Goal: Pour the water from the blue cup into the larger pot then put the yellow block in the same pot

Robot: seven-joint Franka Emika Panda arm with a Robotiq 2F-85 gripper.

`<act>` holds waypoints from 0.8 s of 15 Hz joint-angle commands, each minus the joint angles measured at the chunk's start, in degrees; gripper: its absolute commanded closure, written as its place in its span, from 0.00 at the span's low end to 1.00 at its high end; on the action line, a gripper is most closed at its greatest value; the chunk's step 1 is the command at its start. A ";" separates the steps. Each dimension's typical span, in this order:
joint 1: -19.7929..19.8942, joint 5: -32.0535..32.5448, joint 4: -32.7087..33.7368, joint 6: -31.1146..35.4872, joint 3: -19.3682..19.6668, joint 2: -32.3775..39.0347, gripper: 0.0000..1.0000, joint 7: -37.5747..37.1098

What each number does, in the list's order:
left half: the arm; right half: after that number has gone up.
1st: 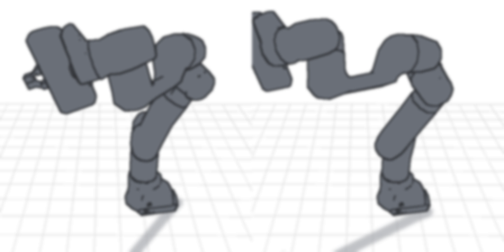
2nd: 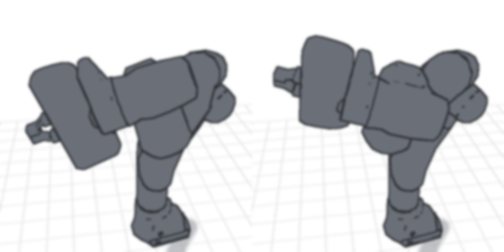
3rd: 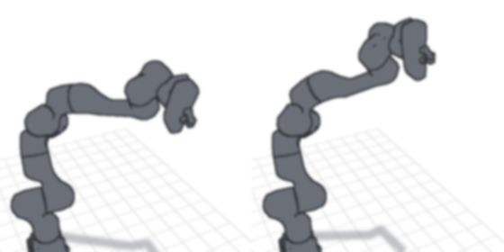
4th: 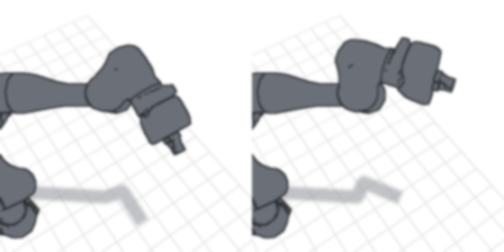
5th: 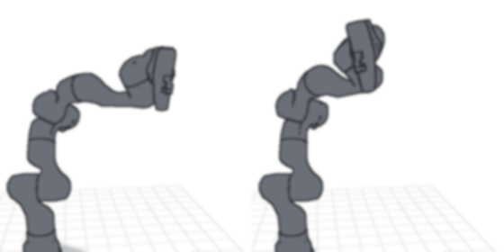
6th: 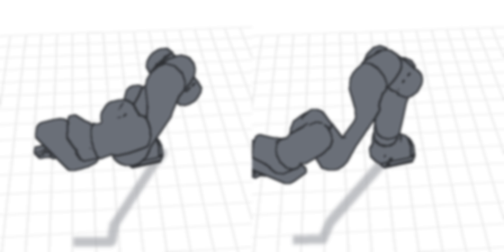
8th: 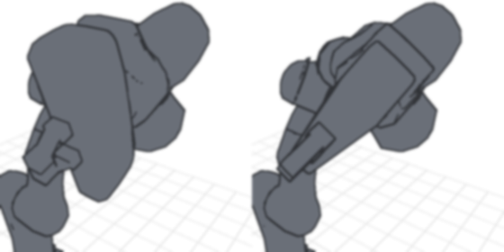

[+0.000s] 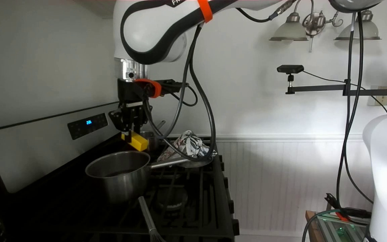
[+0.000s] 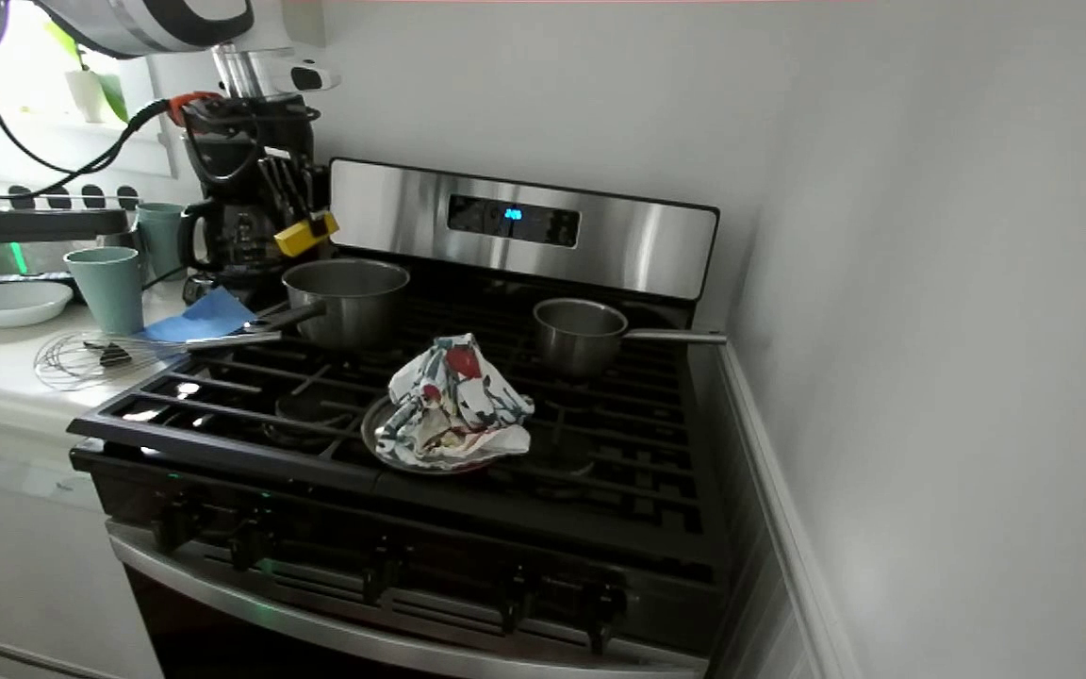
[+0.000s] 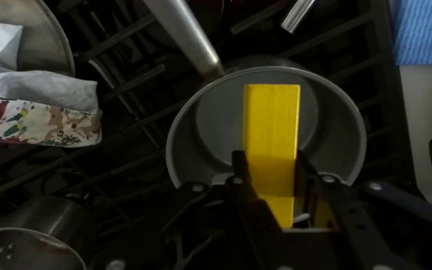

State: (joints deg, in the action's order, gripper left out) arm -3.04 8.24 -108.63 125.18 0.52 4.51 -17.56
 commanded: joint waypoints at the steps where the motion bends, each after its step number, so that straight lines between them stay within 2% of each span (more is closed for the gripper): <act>1: 0.34 0.02 0.16 -0.20 -0.37 0.01 0.92 0.03; 8: 1.50 -6.14 8.20 7.28 -0.10 10.70 0.92 1.02; 12: 1.27 -8.77 12.44 7.26 -0.69 16.51 0.92 2.42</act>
State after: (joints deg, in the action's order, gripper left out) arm -1.84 2.32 -101.04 132.72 0.41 16.44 -17.18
